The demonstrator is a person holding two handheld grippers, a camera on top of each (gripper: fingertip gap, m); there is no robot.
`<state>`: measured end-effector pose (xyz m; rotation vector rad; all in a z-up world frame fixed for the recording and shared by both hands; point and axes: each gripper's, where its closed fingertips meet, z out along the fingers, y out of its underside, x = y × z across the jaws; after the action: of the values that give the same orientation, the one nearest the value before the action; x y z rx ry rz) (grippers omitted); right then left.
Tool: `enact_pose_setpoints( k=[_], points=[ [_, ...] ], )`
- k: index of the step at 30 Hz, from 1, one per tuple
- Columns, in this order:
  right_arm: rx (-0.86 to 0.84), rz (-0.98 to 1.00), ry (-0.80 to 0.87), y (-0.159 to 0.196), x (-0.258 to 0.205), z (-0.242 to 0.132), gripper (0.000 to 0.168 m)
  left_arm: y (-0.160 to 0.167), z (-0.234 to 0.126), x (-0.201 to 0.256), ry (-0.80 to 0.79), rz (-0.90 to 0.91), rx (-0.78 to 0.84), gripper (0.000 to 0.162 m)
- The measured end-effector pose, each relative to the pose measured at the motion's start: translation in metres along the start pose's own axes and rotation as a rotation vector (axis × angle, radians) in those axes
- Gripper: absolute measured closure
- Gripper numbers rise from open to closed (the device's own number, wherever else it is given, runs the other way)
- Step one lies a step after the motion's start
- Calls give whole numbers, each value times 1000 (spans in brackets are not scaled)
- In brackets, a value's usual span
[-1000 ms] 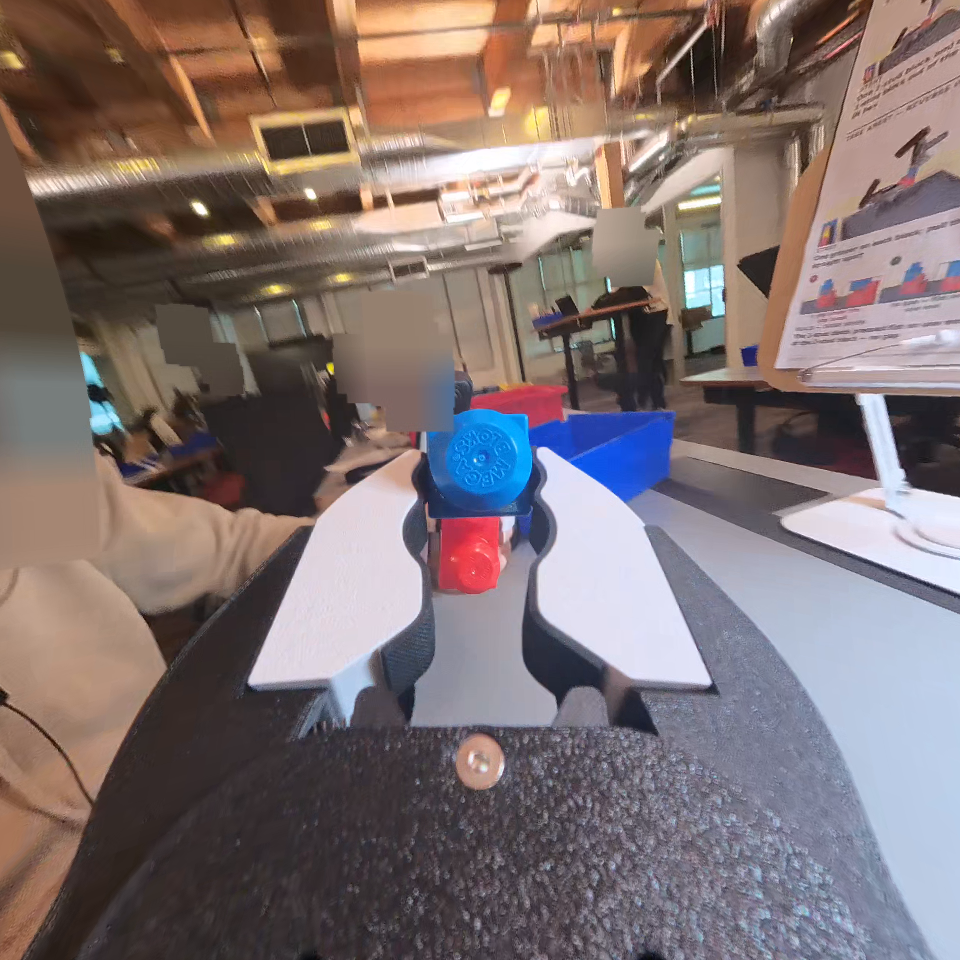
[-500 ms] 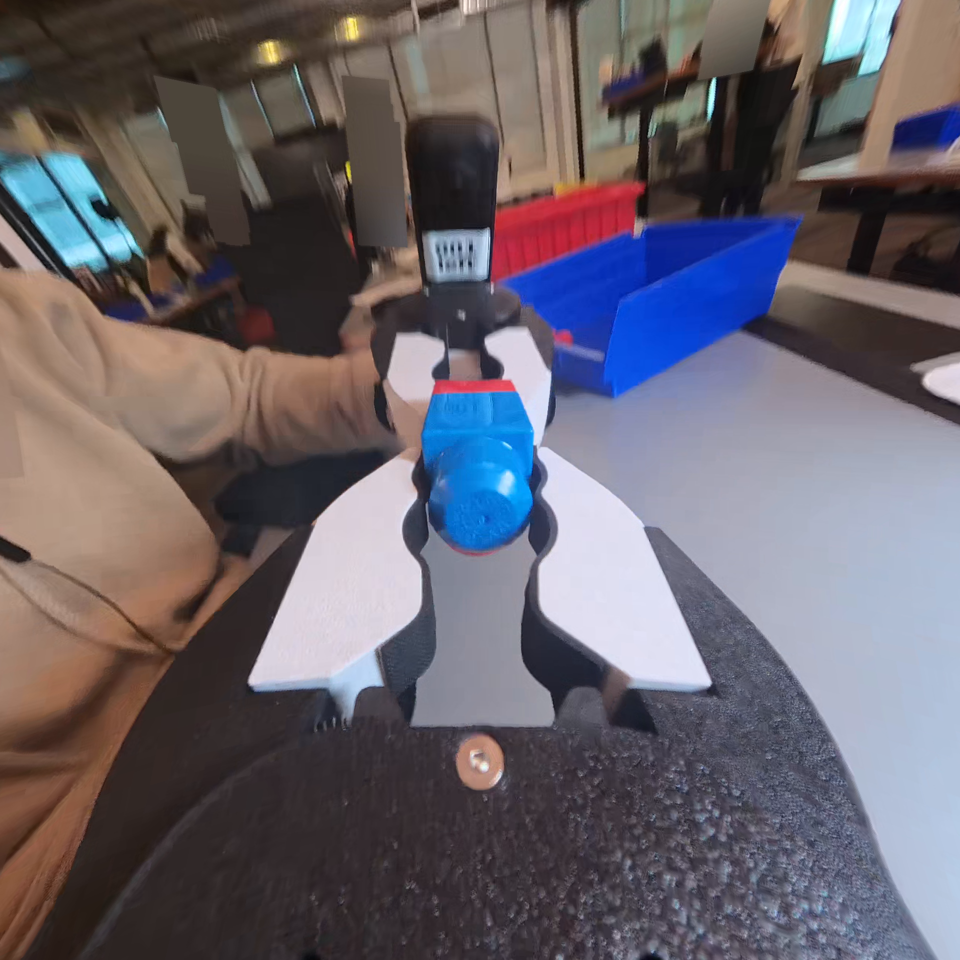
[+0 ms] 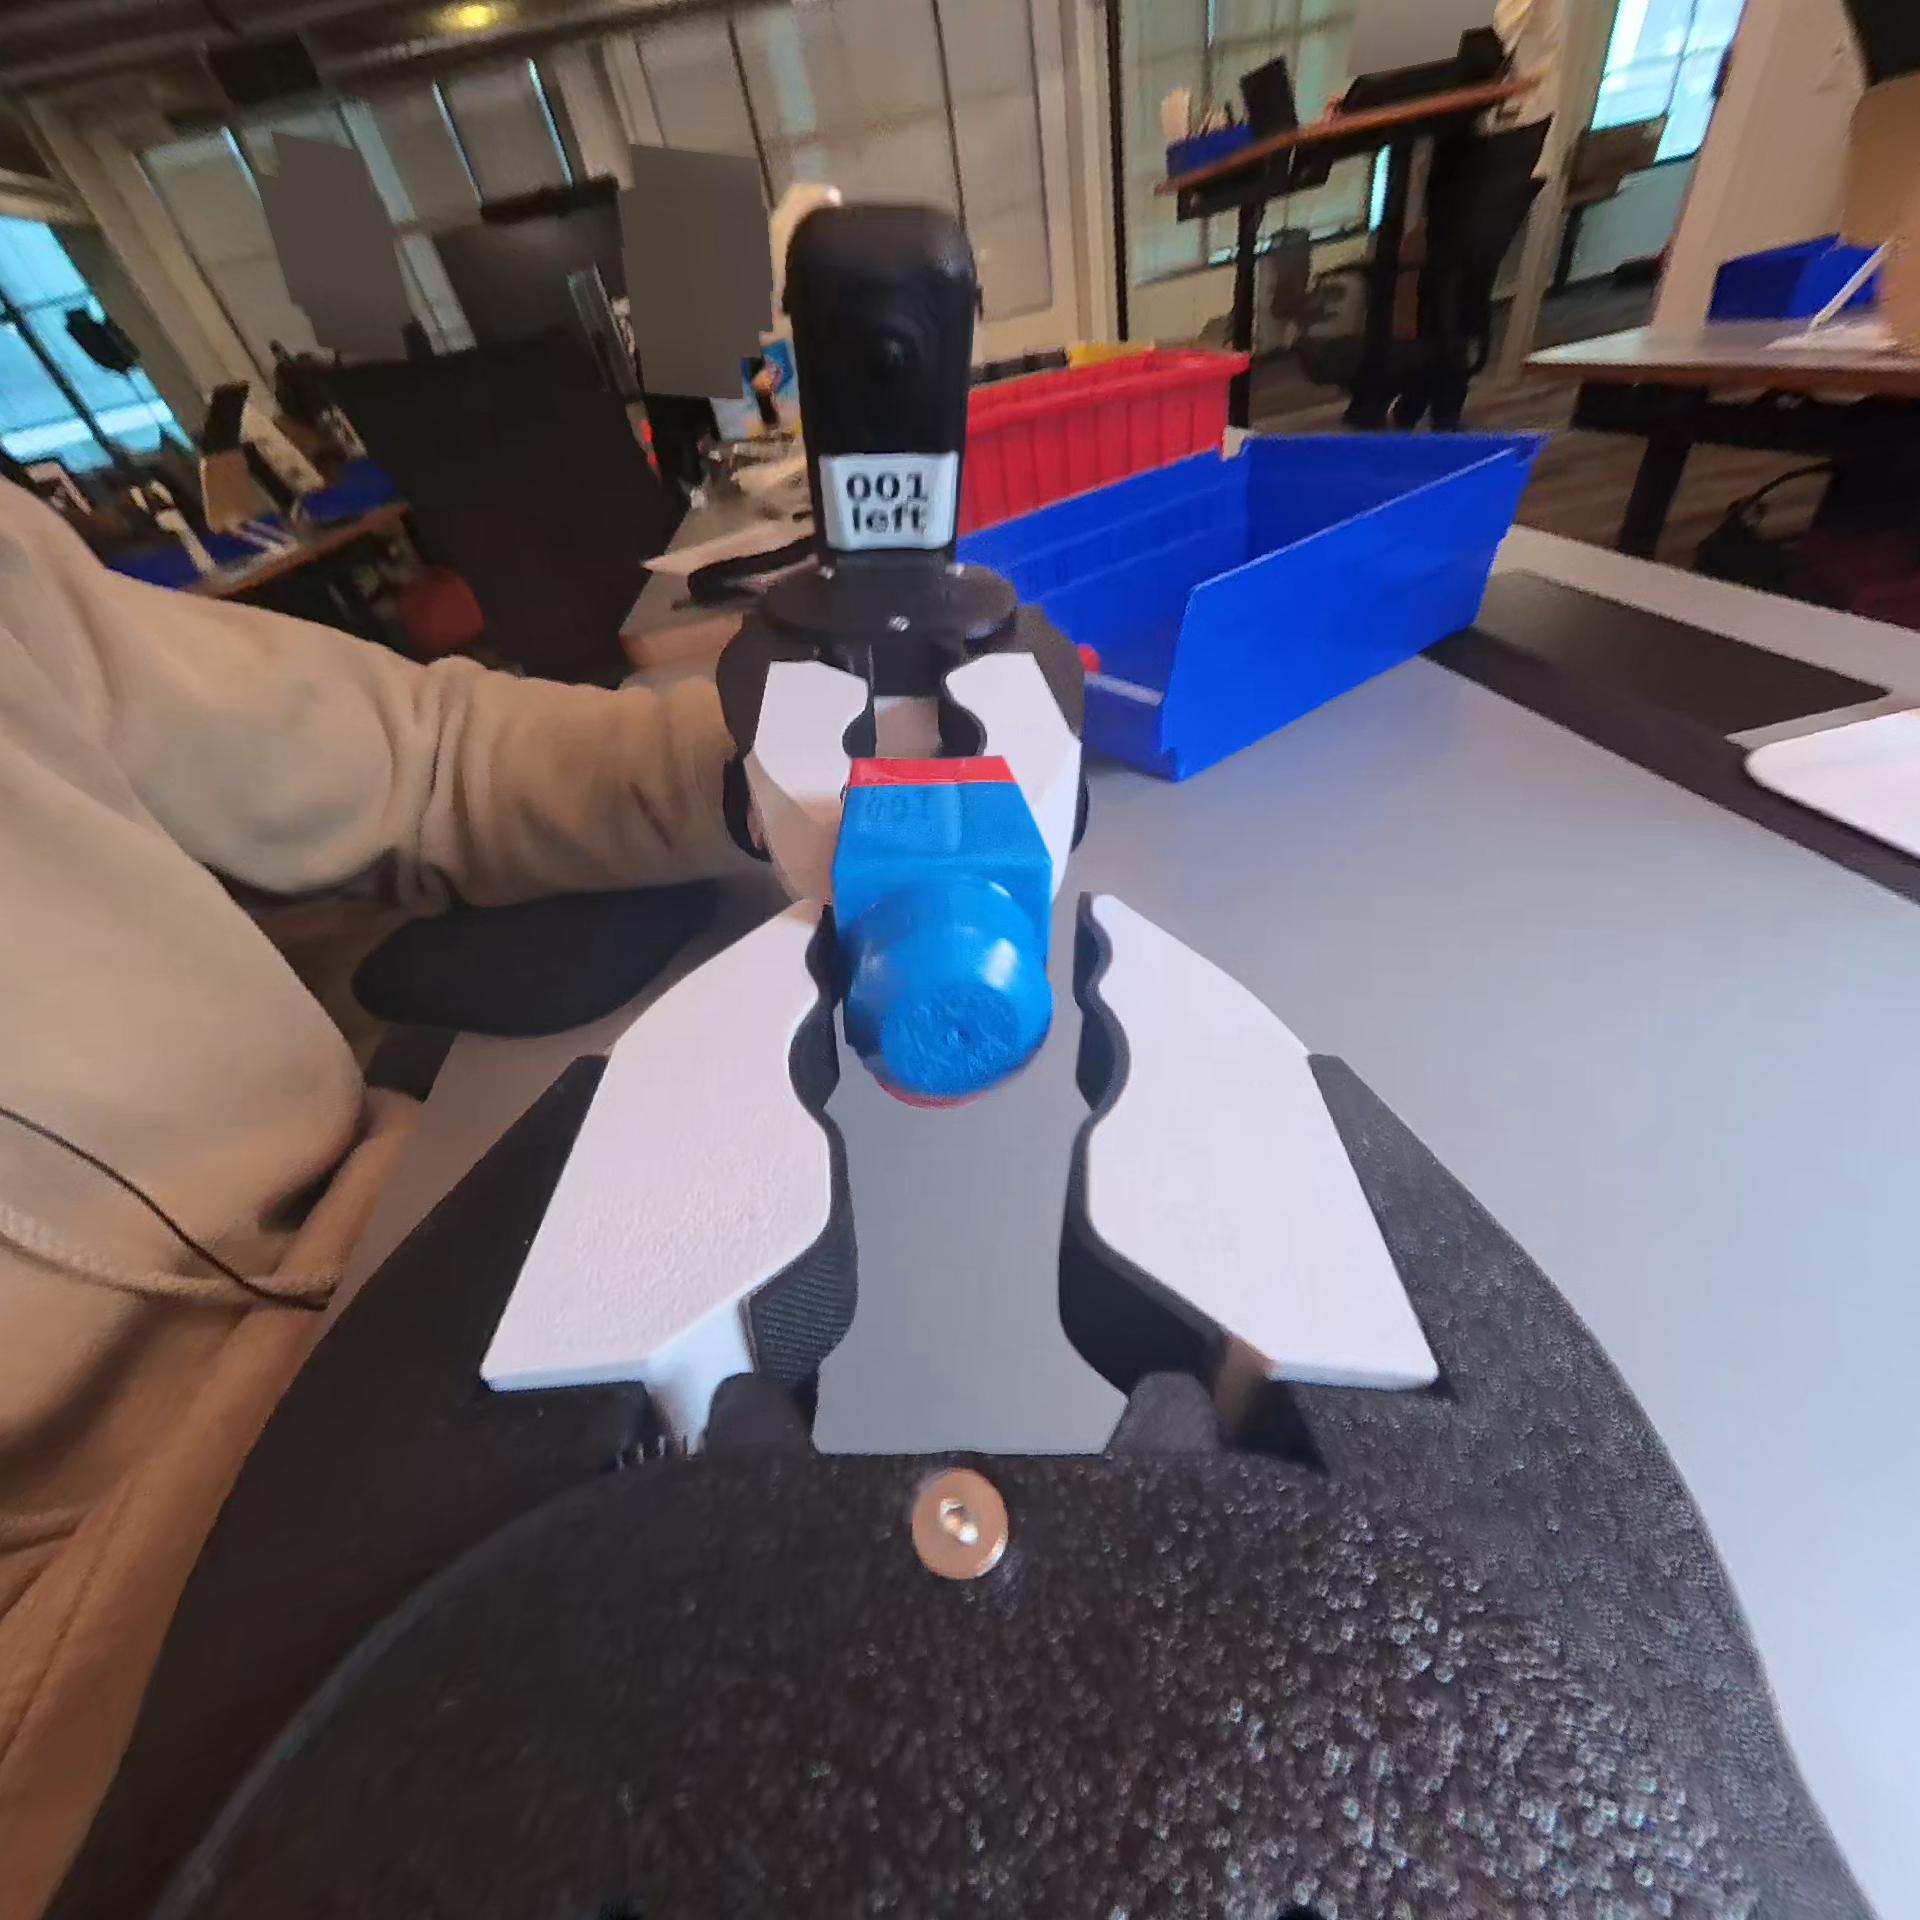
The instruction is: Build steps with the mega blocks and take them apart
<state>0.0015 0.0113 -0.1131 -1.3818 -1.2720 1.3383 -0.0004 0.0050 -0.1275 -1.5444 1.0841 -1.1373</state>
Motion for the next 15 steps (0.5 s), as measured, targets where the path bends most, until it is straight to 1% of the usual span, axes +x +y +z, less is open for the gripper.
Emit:
enact_pose_setpoints(
  k=[3, 6, 10, 12, 13, 14, 15],
  points=[
    [83, 5, 34, -13, 8, -10, 128, -9, -5, -5, -1, -37, 88, 128],
    [143, 8, 32, -22, 9, -17, 134, -10, -9, -10, -21, -40, 109, 128],
    [111, -14, 41, -19, 10, -18, 135, -3, -5, -10, -28, -29, 81, 128],
    [65, -32, 62, -18, 12, -20, 136, 4, -1, -14, -54, -42, 33, 128],
    [52, -47, 96, -21, 17, -24, 137, 10, 2, -17, -71, -51, 4, 124],
    [52, -66, 153, -28, 25, -34, 137, 14, 3, -22, -101, -49, -13, 114],
    [63, -88, 232, -40, 38, -48, 137, 18, 3, -26, -126, -37, -27, 111]
  ],
)
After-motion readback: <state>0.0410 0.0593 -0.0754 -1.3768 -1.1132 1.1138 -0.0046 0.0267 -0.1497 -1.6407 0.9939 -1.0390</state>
